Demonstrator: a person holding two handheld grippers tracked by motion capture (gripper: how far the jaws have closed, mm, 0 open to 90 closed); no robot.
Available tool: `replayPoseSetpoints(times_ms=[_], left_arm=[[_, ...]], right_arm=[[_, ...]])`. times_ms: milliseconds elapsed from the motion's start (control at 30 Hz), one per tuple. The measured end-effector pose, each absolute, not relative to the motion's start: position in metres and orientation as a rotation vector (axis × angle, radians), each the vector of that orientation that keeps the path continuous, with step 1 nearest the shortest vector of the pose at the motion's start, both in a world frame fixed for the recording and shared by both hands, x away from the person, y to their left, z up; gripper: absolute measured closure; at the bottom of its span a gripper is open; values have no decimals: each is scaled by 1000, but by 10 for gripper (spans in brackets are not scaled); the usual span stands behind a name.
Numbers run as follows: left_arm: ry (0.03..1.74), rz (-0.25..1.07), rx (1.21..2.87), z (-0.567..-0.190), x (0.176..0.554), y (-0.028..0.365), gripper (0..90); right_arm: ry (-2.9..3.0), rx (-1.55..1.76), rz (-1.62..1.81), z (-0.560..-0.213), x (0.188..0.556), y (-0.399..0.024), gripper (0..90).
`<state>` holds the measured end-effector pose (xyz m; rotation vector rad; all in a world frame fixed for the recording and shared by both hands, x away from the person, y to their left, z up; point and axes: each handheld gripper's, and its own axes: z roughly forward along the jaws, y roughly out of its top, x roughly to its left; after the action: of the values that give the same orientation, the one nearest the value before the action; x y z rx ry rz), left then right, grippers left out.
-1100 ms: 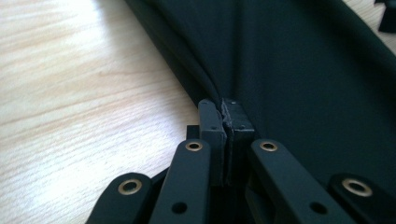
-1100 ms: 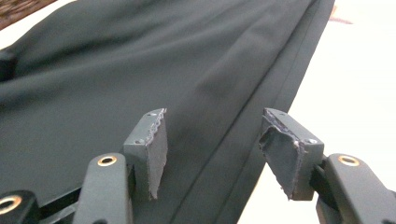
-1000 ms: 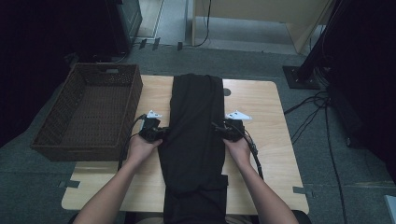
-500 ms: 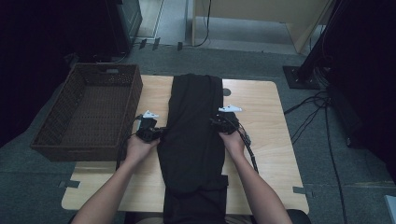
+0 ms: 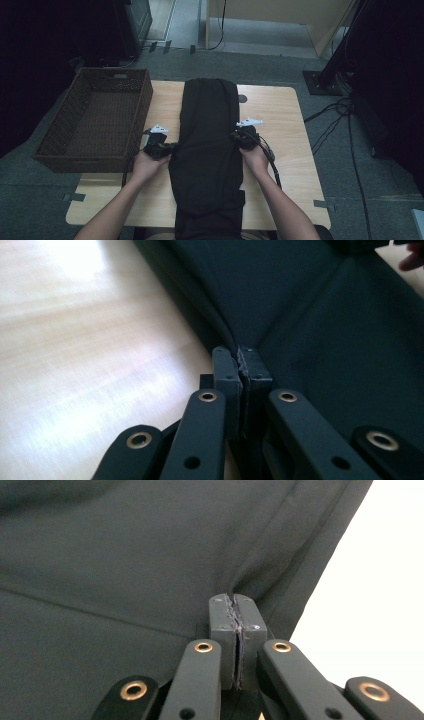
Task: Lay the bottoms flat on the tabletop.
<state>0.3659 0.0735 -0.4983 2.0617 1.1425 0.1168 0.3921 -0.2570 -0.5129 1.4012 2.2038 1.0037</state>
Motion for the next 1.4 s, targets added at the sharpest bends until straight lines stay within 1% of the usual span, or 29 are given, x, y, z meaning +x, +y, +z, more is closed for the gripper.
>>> replayPoseSetpoints(times_ms=[67,133,267,333,400,433,467,500,567,633,667,767,967,1100,1267,1400], left_arm=[[1141,121,2073,-497,357,75,889],[1137,98,2079,-495,347,77,889],[1085,43,2155,-497,319,76,888],[1056,47,2195,-497,308,75,883],[1037,21,2211,-494,297,75,877],[1031,23,2222,-494,295,76,856],[1036,33,2226,-494,295,77,817],[1047,45,2206,-494,297,78,752],[1096,63,2151,-491,306,81,586],[1127,59,2101,-487,318,83,497],[1133,71,2089,-486,324,83,480],[1142,108,2068,-484,343,82,459],[1186,112,2021,-484,382,74,434],[1215,116,2015,-488,408,68,417],[1227,116,2020,-494,426,63,433],[1219,110,2024,-496,435,60,505]], right_arm=[[2222,1409,1029,-513,380,-260,897],[2247,1414,1047,-512,365,-262,896],[2292,1355,1068,-514,333,-265,895],[2309,1361,1069,-513,320,-266,894],[2328,1353,1076,-513,309,-267,889],[2340,1351,1078,-512,303,-267,872],[2342,1345,1084,-511,300,-268,836],[2330,1344,1109,-510,300,-269,772],[2288,1342,1155,-506,304,-271,638],[2244,1344,1172,-502,312,-274,573],[2219,1345,1188,-501,317,-275,543],[2178,1342,1186,-500,333,-277,496],[2116,1418,1200,-506,381,-282,450],[2106,1475,1164,-510,408,-284,444],[2101,1476,1111,-514,423,-281,466],[2100,1473,1085,-520,429,-279,488]])
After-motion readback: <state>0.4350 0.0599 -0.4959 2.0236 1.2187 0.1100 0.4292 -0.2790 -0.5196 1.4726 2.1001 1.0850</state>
